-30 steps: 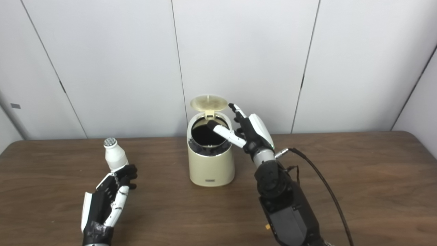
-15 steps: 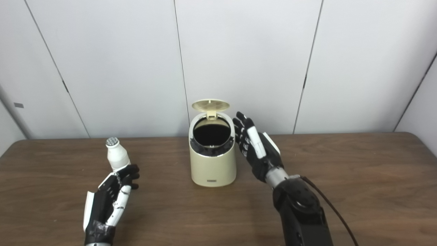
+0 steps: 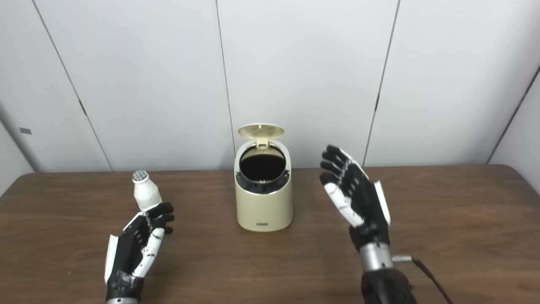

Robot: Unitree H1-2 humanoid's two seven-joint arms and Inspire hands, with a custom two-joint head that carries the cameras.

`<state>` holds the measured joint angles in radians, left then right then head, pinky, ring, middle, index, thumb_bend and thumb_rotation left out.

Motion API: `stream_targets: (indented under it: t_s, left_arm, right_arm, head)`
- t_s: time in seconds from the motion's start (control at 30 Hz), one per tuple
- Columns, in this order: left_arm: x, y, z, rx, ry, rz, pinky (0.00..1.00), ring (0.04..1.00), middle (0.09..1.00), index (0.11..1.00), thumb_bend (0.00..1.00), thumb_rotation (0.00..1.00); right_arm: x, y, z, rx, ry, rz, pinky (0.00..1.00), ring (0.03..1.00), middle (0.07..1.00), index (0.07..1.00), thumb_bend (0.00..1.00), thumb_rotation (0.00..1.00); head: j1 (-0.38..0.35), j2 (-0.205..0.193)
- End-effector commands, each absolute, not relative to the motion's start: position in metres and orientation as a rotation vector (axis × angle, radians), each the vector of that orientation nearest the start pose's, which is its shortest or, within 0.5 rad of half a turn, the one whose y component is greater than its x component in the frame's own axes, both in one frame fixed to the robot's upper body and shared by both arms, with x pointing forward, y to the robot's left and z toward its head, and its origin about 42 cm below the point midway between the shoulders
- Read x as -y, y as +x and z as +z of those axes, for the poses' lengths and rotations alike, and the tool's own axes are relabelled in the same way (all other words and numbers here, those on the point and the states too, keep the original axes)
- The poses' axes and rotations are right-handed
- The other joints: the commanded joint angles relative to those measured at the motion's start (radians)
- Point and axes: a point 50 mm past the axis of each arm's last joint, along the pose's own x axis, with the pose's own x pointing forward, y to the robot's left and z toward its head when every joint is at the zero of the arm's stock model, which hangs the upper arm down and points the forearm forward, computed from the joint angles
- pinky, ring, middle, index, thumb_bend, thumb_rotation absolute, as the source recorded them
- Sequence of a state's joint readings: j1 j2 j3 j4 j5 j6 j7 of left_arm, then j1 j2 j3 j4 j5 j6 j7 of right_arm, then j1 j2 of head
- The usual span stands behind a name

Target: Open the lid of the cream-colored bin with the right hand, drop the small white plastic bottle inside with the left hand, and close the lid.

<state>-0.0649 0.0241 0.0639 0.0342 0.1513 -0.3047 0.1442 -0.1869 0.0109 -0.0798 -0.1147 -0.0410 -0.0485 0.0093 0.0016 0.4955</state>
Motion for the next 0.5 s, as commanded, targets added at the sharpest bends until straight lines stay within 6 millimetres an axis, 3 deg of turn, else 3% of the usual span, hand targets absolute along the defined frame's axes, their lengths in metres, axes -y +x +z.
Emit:
stream_targets:
  t_s: [0.0, 0.2, 0.47]
  left_arm:
    - [-0.244, 0.301, 0.121, 0.349, 0.183, 0.171, 0.58, 0.677, 0.713, 0.704, 0.36, 0.56]
    - [-0.253, 0.303, 0.119, 0.365, 0.201, 0.181, 0.57, 0.667, 0.696, 0.686, 0.21, 0.39]
    - [-0.256, 0.303, 0.116, 0.374, 0.199, 0.178, 0.58, 0.667, 0.696, 0.688, 0.19, 0.37]
  right_arm:
    - [0.218, 0.328, 0.195, 0.436, -0.059, -0.045, 0.75, 0.796, 0.807, 0.804, 0.20, 0.45]
    - [0.234, 0.313, 0.165, 0.413, -0.063, -0.078, 0.72, 0.781, 0.791, 0.779, 0.22, 0.43]
    - [0.249, 0.309, 0.145, 0.417, -0.132, -0.099, 0.75, 0.797, 0.804, 0.793, 0.25, 0.48]
  head:
    - [-0.006, -0.001]
    - [-0.014, -0.009]
    - [-0.010, -0.006]
